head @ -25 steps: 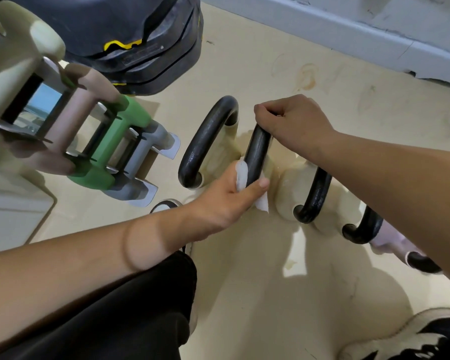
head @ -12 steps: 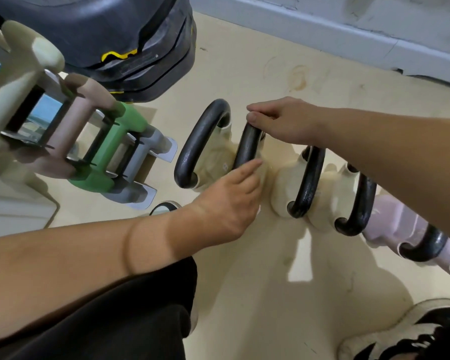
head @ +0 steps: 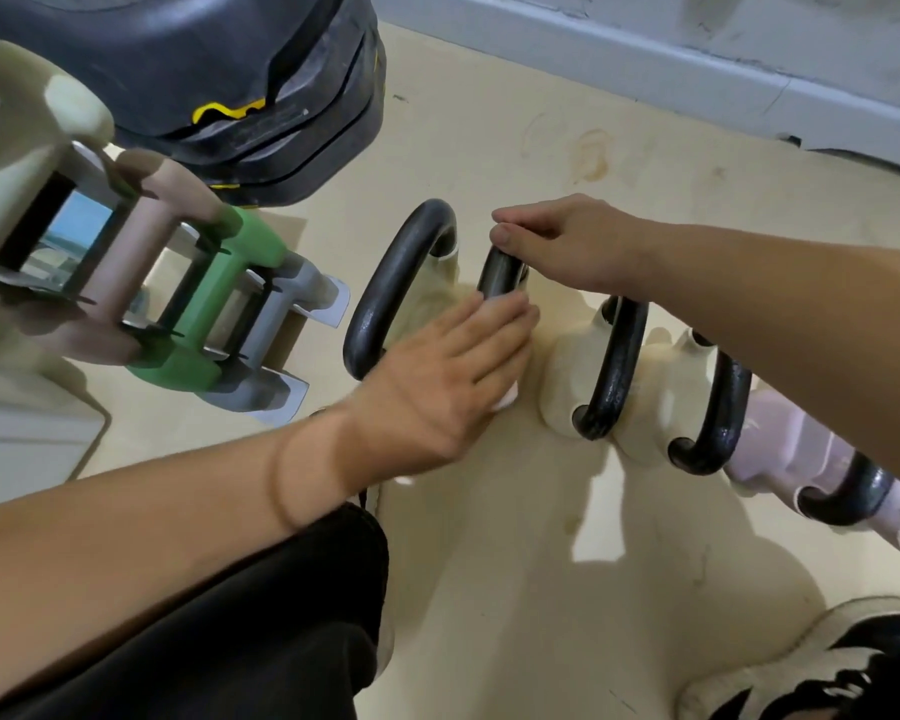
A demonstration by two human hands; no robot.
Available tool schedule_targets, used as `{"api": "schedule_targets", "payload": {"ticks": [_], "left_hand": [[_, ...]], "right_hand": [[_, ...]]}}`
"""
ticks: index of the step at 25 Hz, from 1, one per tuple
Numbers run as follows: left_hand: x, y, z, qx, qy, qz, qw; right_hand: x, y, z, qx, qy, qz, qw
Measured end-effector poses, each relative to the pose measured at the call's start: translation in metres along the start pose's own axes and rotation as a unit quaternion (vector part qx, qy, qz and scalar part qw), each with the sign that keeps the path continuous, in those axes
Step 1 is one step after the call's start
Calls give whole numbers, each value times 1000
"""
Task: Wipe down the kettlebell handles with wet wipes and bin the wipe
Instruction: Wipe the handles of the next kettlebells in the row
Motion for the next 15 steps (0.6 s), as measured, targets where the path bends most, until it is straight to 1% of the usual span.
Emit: {"api": "schedule_targets", "payload": {"ticks": [1, 3, 4, 5, 6, 7, 8, 9, 10, 11, 13, 14, 15], "left_hand": [[10, 8, -2, 9, 1, -3, 1000], [30, 24, -10, -2, -51, -59, 997], [32, 22, -10, -9, -72, -86, 994], [24, 15, -8, -9, -72, -88, 993], [9, 4, -5, 6, -58, -52, 997], [-10, -9, 1, 33, -44, 20, 998], [-28, -22, 5, 53, -49, 101, 992], [-41, -32, 8, 67, -70, 163, 982], [-51, -38, 7, 76, -99, 198, 972], [-56, -40, 2, 85, -126, 208, 966], [-55, -32, -4, 132, -175, 212, 952], [-51, -26, -5, 169, -172, 210, 947], [-45, -21, -3, 216, -146, 208, 943]], "right_hand": [[-1, 0, 1, 5, 0, -4, 1000], [-2, 2, 2, 7, -5, -12, 1000], [-2, 3, 2, 0, -7, -16, 1000], [-3, 5, 2, -12, -4, -18, 1000], [-3, 5, 2, -18, 12, -25, 999], [-4, 5, 3, -27, 49, -35, 998], [-2, 5, 6, -31, 98, -51, 993], [0, 4, 10, -49, 157, -66, 984], [3, 1, 13, -85, 201, -88, 972], [6, -4, 15, -139, 221, -109, 959], [17, -12, 8, -214, 172, -167, 947], [25, -17, 2, -228, 138, -187, 946], [31, -22, -3, -236, 112, -205, 943]]}}
Point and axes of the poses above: each hand's wrist, its own x-axis away from the middle knuckle, its own z-axis out of the back of the hand, y = z × x, the point moved 2 cm from there along -x, towards the middle knuckle, and after that the axes turned 3 degrees about y, right-handed, at the moved point
